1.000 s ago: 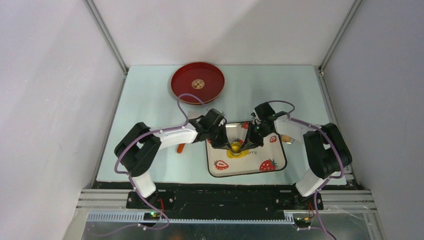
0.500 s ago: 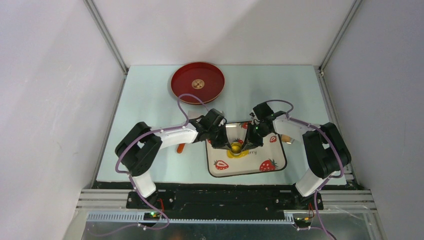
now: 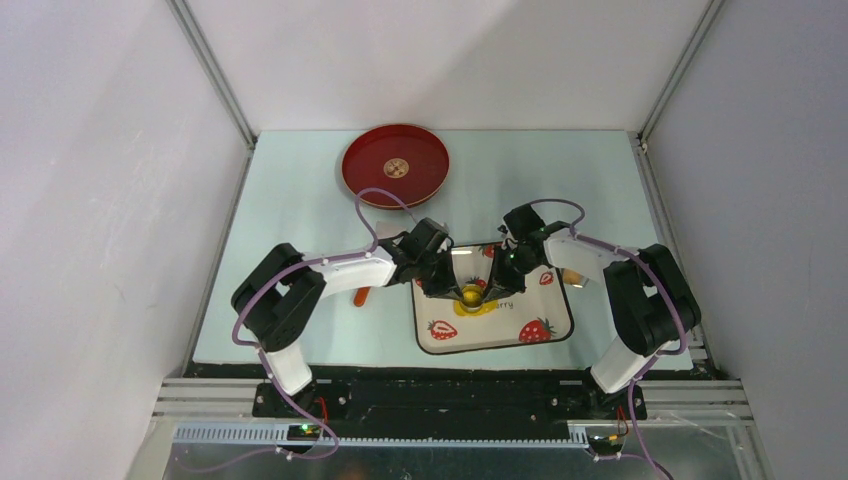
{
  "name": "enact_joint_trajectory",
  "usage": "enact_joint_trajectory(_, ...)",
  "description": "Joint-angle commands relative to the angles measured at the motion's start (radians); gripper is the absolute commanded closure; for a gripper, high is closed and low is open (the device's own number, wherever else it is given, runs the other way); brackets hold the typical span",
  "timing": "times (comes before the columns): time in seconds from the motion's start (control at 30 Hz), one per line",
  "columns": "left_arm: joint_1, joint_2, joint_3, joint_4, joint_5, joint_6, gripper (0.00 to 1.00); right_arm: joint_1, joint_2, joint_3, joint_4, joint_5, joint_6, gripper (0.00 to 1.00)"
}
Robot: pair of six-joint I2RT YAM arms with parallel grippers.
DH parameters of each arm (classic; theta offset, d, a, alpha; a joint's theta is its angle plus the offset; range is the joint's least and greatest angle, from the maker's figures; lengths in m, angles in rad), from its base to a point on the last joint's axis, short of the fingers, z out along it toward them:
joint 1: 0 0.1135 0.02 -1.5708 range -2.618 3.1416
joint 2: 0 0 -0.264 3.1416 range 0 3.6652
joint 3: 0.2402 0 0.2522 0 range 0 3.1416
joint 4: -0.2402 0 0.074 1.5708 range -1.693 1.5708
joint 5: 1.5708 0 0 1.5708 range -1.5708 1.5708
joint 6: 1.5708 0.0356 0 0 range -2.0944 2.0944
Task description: Roll out the dumpling wrappers from the dough
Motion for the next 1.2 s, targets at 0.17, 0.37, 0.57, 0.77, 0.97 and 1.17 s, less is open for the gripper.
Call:
enact_joint_trajectory(0.17, -0.025, 0.078, -0.06, -0.011, -0.026, -0.021, 1.0, 0.046, 0.055, -0.002, 0.007, 0.051, -0.012, 1.0)
enact_joint_trajectory(0.37, -0.026, 0.091, -0.076, -0.014, -0.029, -0.028, 1.0, 0.058, 0.064, -0.001, 0.002, 0.072, -0.02, 1.0)
enact_joint_trajectory(0.57, -0.025, 0.099, -0.089, -0.014, -0.033, -0.037, 1.0, 0.063, 0.076, -0.002, 0.01, 0.075, -0.021, 1.0)
enact_joint_trajectory(0.77, -0.025, 0.099, -0.104, -0.015, -0.047, -0.049, 1.0, 0.065, 0.077, -0.003, 0.009, 0.078, -0.024, 1.0)
enact_joint_trajectory(0.97, -0.025, 0.105, -0.12, -0.015, -0.049, -0.057, 1.0, 0.071, 0.089, -0.003, 0.01, 0.082, -0.028, 1.0)
enact_joint_trajectory(1.17, -0.025, 0.117, -0.126, -0.017, -0.048, -0.062, 1.0, 0.078, 0.091, -0.018, 0.035, 0.069, -0.017, 1.0)
